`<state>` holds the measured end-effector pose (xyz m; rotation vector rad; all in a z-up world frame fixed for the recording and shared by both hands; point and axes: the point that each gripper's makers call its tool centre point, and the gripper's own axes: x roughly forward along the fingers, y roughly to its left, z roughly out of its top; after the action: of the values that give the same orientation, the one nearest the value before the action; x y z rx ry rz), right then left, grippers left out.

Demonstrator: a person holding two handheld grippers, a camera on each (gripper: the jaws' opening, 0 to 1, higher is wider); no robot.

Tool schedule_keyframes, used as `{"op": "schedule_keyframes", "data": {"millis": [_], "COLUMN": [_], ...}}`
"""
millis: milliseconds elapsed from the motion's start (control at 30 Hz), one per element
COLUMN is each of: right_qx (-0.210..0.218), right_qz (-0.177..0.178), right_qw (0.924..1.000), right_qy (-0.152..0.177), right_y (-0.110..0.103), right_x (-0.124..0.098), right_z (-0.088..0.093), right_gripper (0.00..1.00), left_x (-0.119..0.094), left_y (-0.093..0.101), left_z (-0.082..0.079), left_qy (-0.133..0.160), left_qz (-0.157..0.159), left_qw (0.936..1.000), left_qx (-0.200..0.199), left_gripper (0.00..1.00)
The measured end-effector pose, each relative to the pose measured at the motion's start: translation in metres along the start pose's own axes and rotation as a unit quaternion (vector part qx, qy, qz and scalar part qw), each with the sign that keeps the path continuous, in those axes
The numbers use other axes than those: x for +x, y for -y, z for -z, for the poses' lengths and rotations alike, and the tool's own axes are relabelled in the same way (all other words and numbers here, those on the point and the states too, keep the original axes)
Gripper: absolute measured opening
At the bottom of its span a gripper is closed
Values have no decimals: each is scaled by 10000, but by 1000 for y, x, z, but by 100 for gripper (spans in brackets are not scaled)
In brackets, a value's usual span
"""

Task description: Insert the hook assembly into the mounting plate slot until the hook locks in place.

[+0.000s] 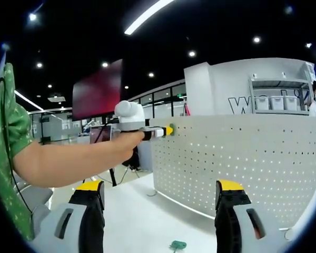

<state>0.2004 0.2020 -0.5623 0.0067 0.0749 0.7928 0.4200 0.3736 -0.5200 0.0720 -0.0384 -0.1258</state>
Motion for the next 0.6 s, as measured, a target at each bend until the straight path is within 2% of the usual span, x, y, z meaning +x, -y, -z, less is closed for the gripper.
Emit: {"op": "schedule_keyframes", "data": {"millis": [600], "right_qx": [10], "right_qz": [-4], "right_qw": [10000], "right_qy": [-71], "right_y": [0], "right_x": [1], "right_z": [3], "right_gripper": [88], "left_x": [1], "left_y": [1], "left_z": [4], "left_qy": [-5], "left_qz": [-4], "left_qw": [9999], "left_qx": [113], "left_gripper": [3]}}
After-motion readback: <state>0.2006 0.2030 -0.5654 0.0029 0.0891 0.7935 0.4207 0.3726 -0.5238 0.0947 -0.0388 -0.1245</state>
